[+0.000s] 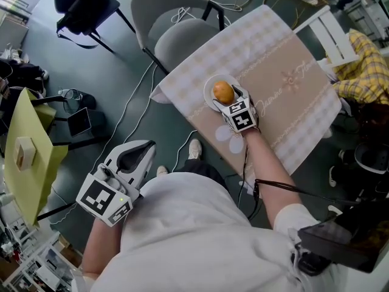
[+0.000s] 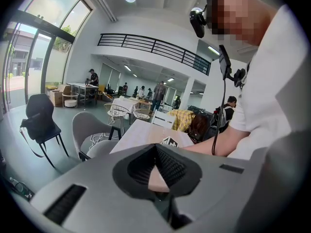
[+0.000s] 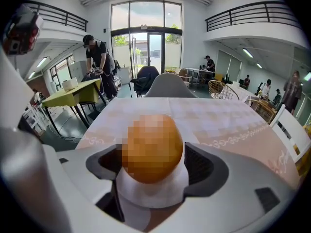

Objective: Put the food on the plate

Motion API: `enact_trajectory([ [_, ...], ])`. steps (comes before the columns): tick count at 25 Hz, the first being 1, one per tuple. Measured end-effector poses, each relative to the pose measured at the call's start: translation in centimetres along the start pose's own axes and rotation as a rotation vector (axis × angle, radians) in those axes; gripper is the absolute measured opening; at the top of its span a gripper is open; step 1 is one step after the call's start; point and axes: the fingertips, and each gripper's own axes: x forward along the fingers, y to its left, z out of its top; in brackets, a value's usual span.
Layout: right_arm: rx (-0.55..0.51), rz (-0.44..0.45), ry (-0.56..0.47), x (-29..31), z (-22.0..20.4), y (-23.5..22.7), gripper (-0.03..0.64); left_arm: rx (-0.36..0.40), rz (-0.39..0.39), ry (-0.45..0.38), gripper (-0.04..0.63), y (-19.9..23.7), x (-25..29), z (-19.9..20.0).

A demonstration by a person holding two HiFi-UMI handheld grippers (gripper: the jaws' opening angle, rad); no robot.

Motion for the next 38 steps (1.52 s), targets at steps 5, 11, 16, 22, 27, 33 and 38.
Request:
enact_trajectory([
  [5,0.016,-0.001,0.007,0.0,-0.5,0.1,0.377,0.007,-0.006,-0.001,0.009,0.2,-0.2,0.2],
  [11,0.022,-0.034,0.004,-0.6,-0.5,0.0,0.377,0.016,-0.025,-0.009,0.009,0.4,-1.0,0.2],
  [16,0.035,-0.073,0.013,-1.8,-0.9,0.0,0.377,0.030,-0.057,-0.022,0.009,0.2,-2.0,0.1],
  [22,0.066,-0.139,0.021,-4.4,-1.8,1.1,0.377,0.055,-0.103,-0.042,0.009,0.0,-4.5,-0.6],
  [27,0.103,-0.188,0.014,-7.2,-2.5,3.7,0.377,0.069,-0.136,-0.062,0.009,-0.1,-7.7,-1.5],
  [33,0.129,-0.255,-0.002,-11.0,-2.8,8.1,0.376,0.083,-0.179,-0.089,0.009,0.1,-11.9,-3.4],
  [38,0.145,-0.293,-0.028,-14.7,-2.9,13.6,0.164,0.092,-0.226,-0.103,0.009,-0.5,-15.1,-5.0],
])
